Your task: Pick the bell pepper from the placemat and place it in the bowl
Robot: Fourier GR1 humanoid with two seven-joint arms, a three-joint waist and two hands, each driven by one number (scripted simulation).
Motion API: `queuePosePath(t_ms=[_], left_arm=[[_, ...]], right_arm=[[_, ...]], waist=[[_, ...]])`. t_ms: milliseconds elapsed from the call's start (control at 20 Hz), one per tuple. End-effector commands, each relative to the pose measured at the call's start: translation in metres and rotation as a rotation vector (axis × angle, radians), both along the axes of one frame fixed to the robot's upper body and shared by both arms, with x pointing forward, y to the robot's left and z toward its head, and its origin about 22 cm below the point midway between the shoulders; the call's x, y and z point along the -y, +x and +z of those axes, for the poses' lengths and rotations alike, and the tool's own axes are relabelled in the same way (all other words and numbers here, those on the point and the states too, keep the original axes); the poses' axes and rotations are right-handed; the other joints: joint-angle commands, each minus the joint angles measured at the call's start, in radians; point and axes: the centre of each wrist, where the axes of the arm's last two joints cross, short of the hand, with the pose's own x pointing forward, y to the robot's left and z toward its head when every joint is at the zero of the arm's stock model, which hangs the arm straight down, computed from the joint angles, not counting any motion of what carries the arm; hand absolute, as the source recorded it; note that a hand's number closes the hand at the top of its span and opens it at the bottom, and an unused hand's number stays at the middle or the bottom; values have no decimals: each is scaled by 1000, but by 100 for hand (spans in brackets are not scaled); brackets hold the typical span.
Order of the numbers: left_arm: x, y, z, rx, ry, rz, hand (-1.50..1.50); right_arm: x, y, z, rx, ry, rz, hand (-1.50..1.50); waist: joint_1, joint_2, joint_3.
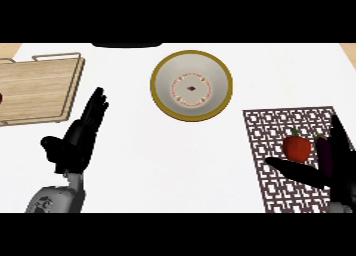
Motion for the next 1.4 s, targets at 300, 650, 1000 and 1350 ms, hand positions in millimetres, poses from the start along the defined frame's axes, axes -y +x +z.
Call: queuePosePath(t_ms=[300,650,1000,1350], left_arm=[[-4,-9,-14,-10,7,-1,0],[0,-3,-11,10,3,-6,0],[-3,-11,-17,-23,-11,-9,0],[11,2,-9,-3,16,2,0]], right_arm=[[13,11,-40,4,3,0,-150],[39,17,-70,-142,-106,-65,-150],[10,29,-68,-164,-61,-1,-150],[17,46,-87,-198,-256,197,150]], waist=[[1,0,0],[3,1,0],[4,0,0],[9,3,0]])
